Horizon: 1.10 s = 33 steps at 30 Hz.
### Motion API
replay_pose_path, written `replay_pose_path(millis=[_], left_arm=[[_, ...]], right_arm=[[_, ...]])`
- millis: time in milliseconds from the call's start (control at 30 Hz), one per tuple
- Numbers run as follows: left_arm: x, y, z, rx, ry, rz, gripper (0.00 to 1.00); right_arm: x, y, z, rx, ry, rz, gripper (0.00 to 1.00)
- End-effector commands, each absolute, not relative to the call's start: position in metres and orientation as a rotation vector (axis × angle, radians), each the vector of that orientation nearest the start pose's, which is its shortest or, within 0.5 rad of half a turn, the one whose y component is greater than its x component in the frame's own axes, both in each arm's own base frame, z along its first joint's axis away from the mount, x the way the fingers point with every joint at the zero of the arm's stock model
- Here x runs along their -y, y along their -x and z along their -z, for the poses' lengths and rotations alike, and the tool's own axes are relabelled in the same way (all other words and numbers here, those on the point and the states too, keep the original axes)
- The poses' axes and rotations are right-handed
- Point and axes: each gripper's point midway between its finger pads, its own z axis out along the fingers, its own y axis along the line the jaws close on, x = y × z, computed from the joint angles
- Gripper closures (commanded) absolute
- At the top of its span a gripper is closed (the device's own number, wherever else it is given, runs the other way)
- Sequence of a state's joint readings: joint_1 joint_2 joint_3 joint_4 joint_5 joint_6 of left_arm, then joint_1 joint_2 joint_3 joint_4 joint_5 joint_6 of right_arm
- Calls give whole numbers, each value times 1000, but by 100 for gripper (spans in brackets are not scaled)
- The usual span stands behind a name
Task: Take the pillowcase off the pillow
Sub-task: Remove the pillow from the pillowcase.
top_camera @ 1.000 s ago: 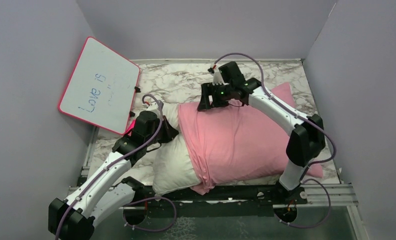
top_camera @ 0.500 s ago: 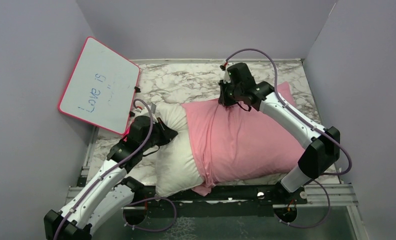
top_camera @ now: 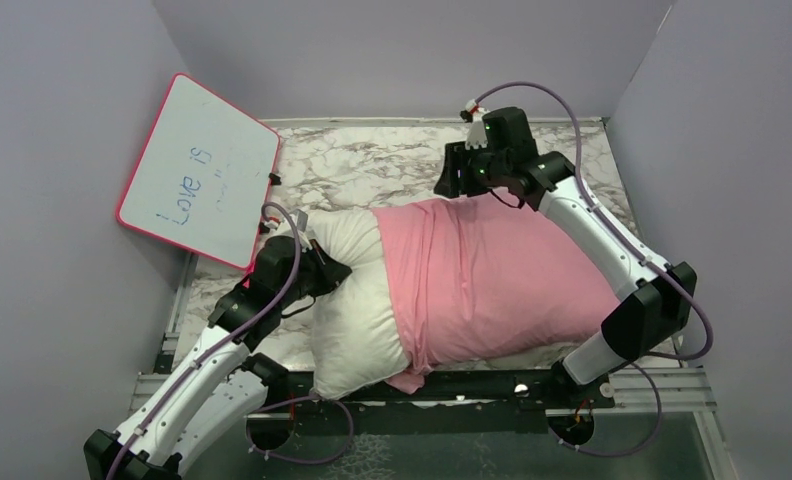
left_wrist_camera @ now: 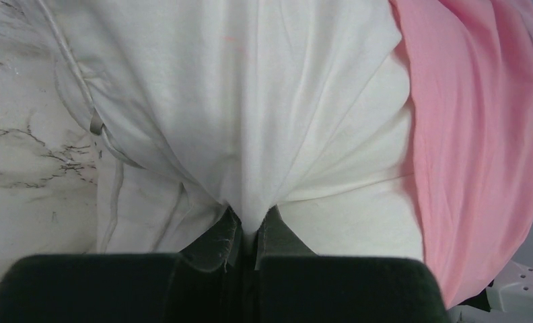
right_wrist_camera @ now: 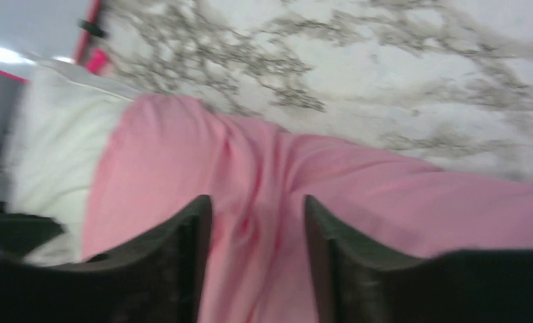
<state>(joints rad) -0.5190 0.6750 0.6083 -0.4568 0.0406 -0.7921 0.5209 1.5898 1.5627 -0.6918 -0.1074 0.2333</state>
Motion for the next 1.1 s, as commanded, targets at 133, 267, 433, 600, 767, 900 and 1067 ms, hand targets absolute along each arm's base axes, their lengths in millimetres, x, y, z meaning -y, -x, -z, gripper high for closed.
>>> replay_pose_path(millis=[133,267,433,600,767,900,1067], left_arm=[[161,-199,-159,-2288,197,767,100],[162,-199,-156,-2297,201,776,100],[159,-200,-157,-2284,249,768,100],[155,-200,-154,-2292,279,742,100],[147,-196,-153,-2300,304,701,100],[142,-198,-154,-2283,330,683,100],[144,-202,-157,-2287,308,672,100]], right_arm=[[-314,-344,-253,-2215,510,-945,0],[-333,-340,-210,-2344,627,-911,5],[-303,-348,-184,-2406,526,-652,46],[-245,-391,-232,-2225,309,-319,99],[-176,-428,-239,-2254,135,-86,99],[-207,-416,-250,-2257,236,-312,99],[-242,-377,-287,-2184,379,-645,64]])
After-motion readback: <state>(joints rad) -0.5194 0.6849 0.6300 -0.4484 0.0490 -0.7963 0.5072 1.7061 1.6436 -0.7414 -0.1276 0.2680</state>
